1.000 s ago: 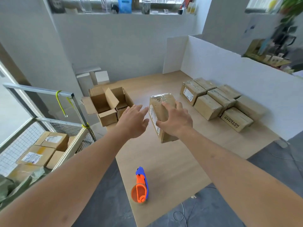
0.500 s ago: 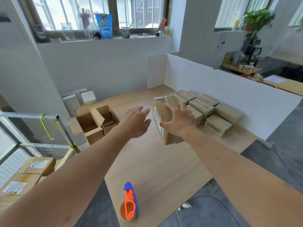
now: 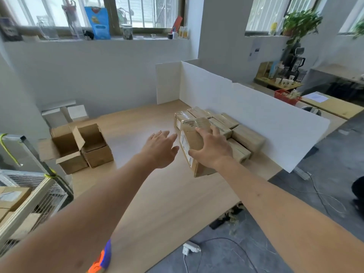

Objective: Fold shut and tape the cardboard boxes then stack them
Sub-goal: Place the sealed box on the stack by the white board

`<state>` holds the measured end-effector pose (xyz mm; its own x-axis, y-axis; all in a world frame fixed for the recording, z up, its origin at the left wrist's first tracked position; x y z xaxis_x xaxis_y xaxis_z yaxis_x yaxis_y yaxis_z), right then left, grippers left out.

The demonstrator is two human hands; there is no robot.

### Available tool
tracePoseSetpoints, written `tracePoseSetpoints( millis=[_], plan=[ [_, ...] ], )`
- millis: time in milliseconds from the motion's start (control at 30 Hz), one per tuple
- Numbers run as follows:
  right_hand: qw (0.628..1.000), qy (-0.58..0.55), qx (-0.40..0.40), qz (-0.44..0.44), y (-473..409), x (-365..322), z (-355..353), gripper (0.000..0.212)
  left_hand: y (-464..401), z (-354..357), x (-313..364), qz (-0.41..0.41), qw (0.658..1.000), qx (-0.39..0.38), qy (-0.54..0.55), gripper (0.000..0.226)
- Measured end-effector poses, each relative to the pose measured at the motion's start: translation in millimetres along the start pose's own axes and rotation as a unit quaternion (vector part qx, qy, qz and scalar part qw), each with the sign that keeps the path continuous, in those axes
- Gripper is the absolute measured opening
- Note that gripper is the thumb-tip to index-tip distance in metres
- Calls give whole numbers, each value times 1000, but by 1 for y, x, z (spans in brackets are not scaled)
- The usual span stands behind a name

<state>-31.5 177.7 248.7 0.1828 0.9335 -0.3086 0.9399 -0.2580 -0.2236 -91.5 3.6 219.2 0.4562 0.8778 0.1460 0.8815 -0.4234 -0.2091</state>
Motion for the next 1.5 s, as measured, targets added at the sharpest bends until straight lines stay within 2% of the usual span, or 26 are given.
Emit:
tracePoseSetpoints(
  millis=[200, 400, 667, 767, 1000, 1367, 1500],
  plan=[
    [1000, -1, -22, 11, -15, 81, 3, 88, -28, 30, 66, -3, 1000, -17, 2, 57],
    [999, -9, -47, 25, -43, 138, 21, 87, -64, 68, 102, 1, 999, -45, 0, 53],
    [995, -18, -84, 51, -99, 197, 74, 87, -138, 141, 119, 17, 997, -76, 19, 54],
    [993, -14, -103, 57, -121, 217, 96, 87, -163, 169, 120, 16, 995, -92, 32, 47],
    [988, -20, -143, 60, -160, 250, 140, 86, -201, 220, 120, -9, 992, -120, 41, 48],
    [979, -9, -204, -26, -208, 298, 203, 81, -230, 287, 137, -114, 985, -125, 45, 49],
    [978, -2, -195, -77, -218, 310, 224, 78, -229, 306, 147, -161, 979, -117, 49, 48]
  ],
)
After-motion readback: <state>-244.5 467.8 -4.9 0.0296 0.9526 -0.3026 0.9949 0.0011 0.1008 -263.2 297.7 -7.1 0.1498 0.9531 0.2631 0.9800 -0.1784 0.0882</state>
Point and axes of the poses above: each hand's wrist, its own y-axis away from the middle knuckle, its own z-axis out of the palm, x = y × z, the point moved 4 cm from there along -y, towards the middle knuckle, and after that the axes turned 8 degrees about x, right-handed, at the moved point
